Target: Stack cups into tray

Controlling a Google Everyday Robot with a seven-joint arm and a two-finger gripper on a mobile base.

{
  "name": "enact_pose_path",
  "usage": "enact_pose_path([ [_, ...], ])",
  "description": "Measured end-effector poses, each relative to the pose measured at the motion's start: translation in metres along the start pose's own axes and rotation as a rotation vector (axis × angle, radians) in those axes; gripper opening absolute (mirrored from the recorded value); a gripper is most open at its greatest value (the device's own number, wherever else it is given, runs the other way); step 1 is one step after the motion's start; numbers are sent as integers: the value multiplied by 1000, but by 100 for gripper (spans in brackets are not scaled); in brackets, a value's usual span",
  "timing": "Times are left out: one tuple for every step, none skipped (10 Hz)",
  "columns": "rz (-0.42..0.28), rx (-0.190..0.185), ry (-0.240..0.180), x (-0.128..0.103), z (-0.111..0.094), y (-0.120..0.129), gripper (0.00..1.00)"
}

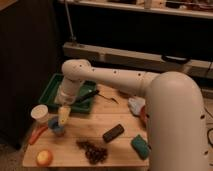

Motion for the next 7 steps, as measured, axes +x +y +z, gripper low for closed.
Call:
enact_pose_path([
  [-1, -3, -25, 10, 10, 4, 80],
  [-3, -4, -64, 23, 21, 10, 80],
  [-4, 5, -105, 37, 29, 15, 80],
  [-10, 10, -129, 41, 33, 19, 80],
  [-16, 18, -150, 45, 35, 22, 80],
  [-16, 23, -165, 49, 38, 24, 80],
  [-16, 22, -172, 50, 42, 24, 80],
])
